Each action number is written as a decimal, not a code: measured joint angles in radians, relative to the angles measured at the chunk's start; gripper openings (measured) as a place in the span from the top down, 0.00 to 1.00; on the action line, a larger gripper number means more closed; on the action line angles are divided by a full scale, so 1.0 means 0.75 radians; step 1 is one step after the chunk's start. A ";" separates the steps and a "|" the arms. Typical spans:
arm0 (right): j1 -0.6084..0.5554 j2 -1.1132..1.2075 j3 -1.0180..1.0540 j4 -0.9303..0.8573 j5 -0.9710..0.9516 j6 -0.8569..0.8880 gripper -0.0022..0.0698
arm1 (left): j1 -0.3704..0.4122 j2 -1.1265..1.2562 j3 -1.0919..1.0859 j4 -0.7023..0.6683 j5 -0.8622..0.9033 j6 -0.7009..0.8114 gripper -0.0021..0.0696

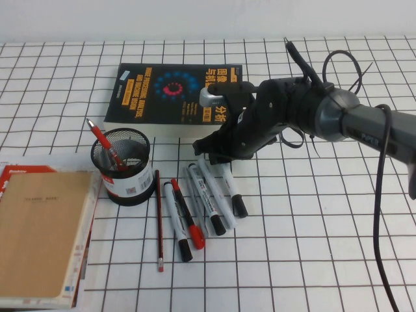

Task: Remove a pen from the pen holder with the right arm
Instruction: 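Take a marker out of the pen holder and lay it on the table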

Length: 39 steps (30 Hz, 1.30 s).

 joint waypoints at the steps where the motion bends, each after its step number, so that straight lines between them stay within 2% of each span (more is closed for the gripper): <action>1: 0.000 0.002 0.000 0.000 0.000 0.000 0.77 | 0.000 0.000 0.000 0.000 0.000 0.000 0.98; 5: 0.000 0.003 0.000 0.002 0.000 0.000 0.75 | 0.000 0.000 0.000 0.000 0.000 0.000 0.98; 11: 0.003 0.003 0.000 0.002 0.012 0.000 0.59 | 0.000 0.000 0.000 0.000 0.000 0.000 0.98; 18: 0.030 -0.117 0.012 -0.066 0.114 -0.002 0.57 | 0.000 0.000 0.000 0.000 0.000 0.000 0.98; 22: 0.030 -0.289 0.122 -0.076 0.115 -0.002 0.63 | 0.000 0.000 0.000 0.000 0.000 0.000 0.98; 29: 0.030 -0.665 0.489 -0.103 0.040 -0.002 0.94 | 0.000 0.000 0.000 0.000 0.000 0.000 0.98; 33: 0.030 -0.886 0.675 -0.158 0.071 -0.002 0.98 | 0.000 0.000 0.000 0.000 0.000 0.000 0.98; 39: 0.030 -1.206 0.901 -0.190 0.126 0.000 0.99 | 0.000 0.000 0.000 0.000 0.000 0.000 0.98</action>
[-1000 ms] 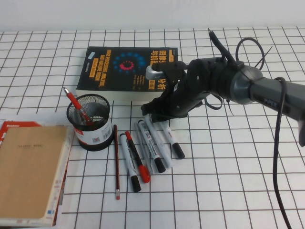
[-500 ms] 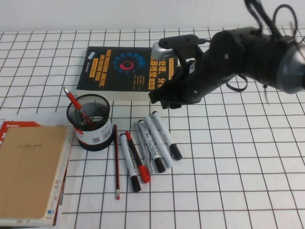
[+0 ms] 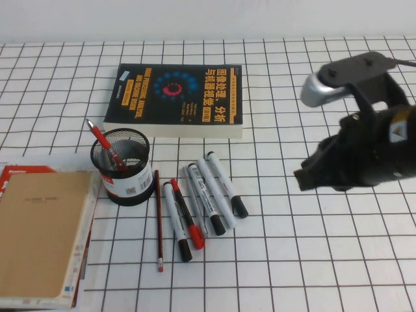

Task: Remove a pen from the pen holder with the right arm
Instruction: 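Take a marker out of the pen holder and lay it on the table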

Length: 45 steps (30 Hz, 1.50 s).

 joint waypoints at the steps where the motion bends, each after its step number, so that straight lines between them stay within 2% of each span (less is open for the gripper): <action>1: 0.000 -0.058 0.042 0.000 0.000 0.000 0.99 | 0.000 0.000 0.000 0.000 0.000 0.000 0.98; 7: 0.000 -0.366 0.268 0.044 0.027 0.000 0.99 | 0.000 0.000 0.000 0.000 0.000 0.000 0.98; 12: 0.000 -0.553 0.324 -0.021 0.267 0.000 0.99 | 0.000 0.000 0.000 0.000 0.000 0.000 0.98; 15: 0.000 -0.599 0.327 -0.065 0.378 0.000 0.99 | 0.000 0.000 0.000 0.000 0.000 0.000 0.98; 19: 0.000 -0.612 0.360 -0.098 0.355 0.000 0.99 | 0.000 0.000 0.000 0.000 0.000 0.000 0.98; 25: -0.036 -0.657 0.547 -0.147 0.059 0.000 0.99 | 0.000 0.000 0.000 0.000 0.000 0.000 0.98; 36: -0.553 -1.195 1.161 -0.180 -0.523 0.000 0.99 | 0.000 0.000 0.000 0.000 0.000 0.000 0.98; 40: -0.645 -1.423 1.358 -0.180 -0.743 0.000 0.99 | 0.000 0.000 0.000 0.000 0.000 0.000 0.98; 45: -0.681 -1.628 1.511 -0.180 -0.838 0.000 0.99 | 0.000 0.000 0.000 0.000 0.000 0.000 0.98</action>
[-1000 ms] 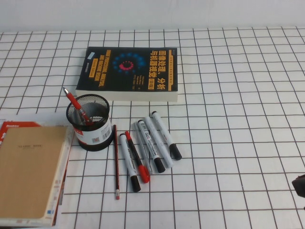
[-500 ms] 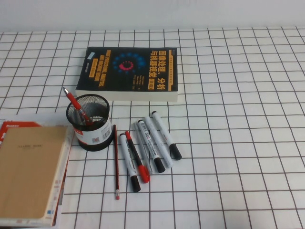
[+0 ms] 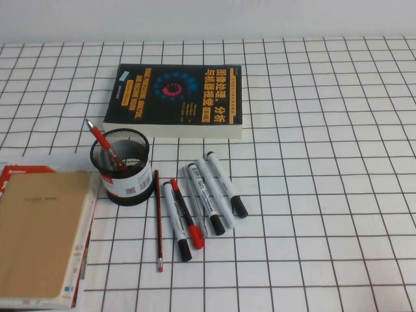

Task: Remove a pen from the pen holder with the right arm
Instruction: 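Take a marker out of the pen holder and lay it on the table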

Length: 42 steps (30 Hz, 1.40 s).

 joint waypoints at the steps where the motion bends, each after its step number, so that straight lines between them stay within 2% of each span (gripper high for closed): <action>1: -0.002 -0.027 0.005 0.000 0.000 0.000 0.99 | 0.000 0.000 0.000 0.000 0.000 0.000 0.98; 13: -0.002 -0.166 0.007 0.017 0.293 0.000 0.99 | 0.000 0.000 0.000 0.000 0.000 0.000 0.98; 42: -0.002 -0.166 0.010 0.035 0.305 0.000 0.99 | 0.000 0.000 0.000 0.000 0.000 0.000 0.98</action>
